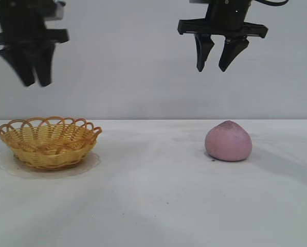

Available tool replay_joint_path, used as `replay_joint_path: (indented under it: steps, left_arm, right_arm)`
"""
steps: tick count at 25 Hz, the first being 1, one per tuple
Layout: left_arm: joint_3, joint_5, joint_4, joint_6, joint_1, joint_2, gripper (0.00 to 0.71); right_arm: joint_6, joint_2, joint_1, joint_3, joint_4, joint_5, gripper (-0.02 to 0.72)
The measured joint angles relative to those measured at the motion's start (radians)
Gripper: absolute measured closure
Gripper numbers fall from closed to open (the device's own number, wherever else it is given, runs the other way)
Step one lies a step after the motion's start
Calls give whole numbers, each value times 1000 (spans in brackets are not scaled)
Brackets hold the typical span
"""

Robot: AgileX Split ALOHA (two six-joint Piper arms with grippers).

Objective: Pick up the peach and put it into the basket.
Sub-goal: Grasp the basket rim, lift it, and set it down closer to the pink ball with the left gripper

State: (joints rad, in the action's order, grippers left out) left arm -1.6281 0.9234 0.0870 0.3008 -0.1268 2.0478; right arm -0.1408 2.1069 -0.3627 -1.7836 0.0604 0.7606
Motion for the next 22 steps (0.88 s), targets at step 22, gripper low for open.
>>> replay_joint_path:
  steps: [22]
  left_arm:
    - [-9,74,352,122,22,149,710]
  right_arm:
    - [-13,0,2,0,38,43,332]
